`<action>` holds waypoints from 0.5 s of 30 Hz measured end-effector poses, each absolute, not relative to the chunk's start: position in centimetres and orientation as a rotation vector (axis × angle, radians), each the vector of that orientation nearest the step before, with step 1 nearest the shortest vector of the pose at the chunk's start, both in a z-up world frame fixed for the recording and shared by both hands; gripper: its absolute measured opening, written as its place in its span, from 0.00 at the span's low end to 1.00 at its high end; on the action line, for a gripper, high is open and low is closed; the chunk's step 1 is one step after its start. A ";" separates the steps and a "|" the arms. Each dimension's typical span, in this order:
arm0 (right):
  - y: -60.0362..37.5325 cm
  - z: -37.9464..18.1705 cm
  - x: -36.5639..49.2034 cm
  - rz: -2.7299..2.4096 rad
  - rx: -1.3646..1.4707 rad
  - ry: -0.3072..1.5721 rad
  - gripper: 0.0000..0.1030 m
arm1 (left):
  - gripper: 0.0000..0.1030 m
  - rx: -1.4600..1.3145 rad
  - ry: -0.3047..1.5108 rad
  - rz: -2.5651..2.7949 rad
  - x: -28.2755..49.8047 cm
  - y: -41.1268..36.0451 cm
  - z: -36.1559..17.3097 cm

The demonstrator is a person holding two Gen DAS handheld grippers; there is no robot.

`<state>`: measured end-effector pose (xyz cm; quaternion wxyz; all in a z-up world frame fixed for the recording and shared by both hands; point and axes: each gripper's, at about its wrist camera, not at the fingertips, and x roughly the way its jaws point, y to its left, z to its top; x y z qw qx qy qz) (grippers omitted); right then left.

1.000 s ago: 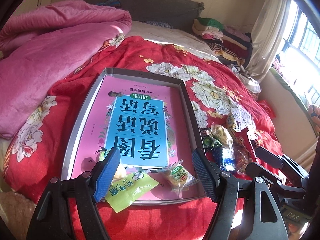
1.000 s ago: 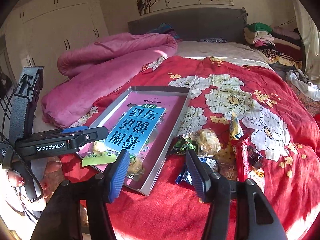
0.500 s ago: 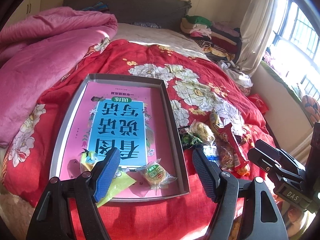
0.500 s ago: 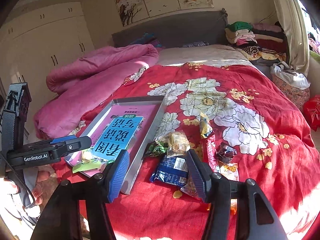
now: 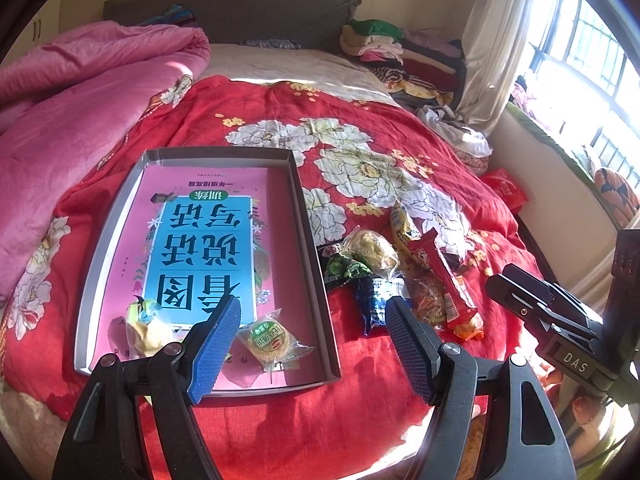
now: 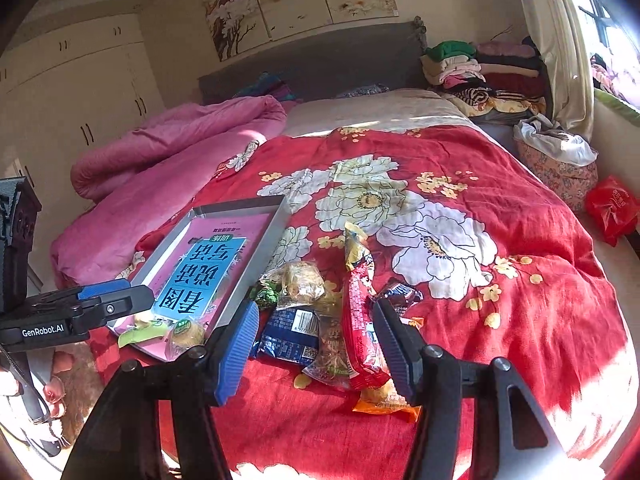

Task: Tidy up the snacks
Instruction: 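Grasp the clear cracker bag with the left tool while the right tool grasps the Snickers bar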

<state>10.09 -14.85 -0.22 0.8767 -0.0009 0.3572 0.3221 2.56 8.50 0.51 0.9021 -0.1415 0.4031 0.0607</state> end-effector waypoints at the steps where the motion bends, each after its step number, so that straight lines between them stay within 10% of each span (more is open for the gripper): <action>1: -15.0 -0.3 10.2 0.669 0.002 0.750 0.57 | 0.74 -0.291 0.837 0.122 2.6 8.3 0.5; 15: -17.3 -2.6 13.4 0.590 0.098 0.821 0.57 | 0.74 -0.283 0.887 0.071 5.4 5.9 -0.8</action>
